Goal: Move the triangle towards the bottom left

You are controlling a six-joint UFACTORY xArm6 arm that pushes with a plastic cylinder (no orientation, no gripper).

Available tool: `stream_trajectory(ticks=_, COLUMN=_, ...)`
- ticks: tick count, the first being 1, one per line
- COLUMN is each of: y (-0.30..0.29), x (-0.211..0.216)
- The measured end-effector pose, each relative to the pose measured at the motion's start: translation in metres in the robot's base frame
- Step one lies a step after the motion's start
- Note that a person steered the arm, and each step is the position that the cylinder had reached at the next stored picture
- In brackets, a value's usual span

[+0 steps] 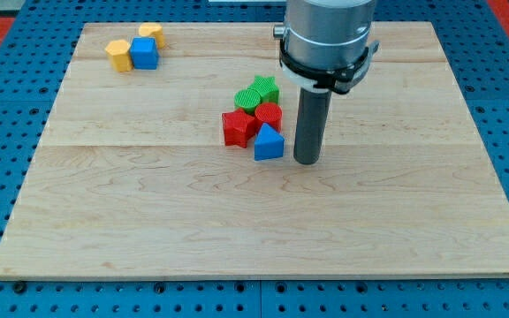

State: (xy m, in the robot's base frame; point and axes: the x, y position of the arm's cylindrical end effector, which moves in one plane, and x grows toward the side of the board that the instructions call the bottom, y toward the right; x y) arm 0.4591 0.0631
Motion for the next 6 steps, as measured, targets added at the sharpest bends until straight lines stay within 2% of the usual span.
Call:
stream_trajectory(ticks=1, y=-0.009, x=-0.023)
stream_trajectory(ticks=3, y=-0.138, x=0.005)
stream_trajectory(ticks=4, y=-0.141, x=0.040)
stream_trajectory(ticks=5, y=-0.119, x=0.067)
stream_trajectory(ticks=6, y=-0.157, x=0.082)
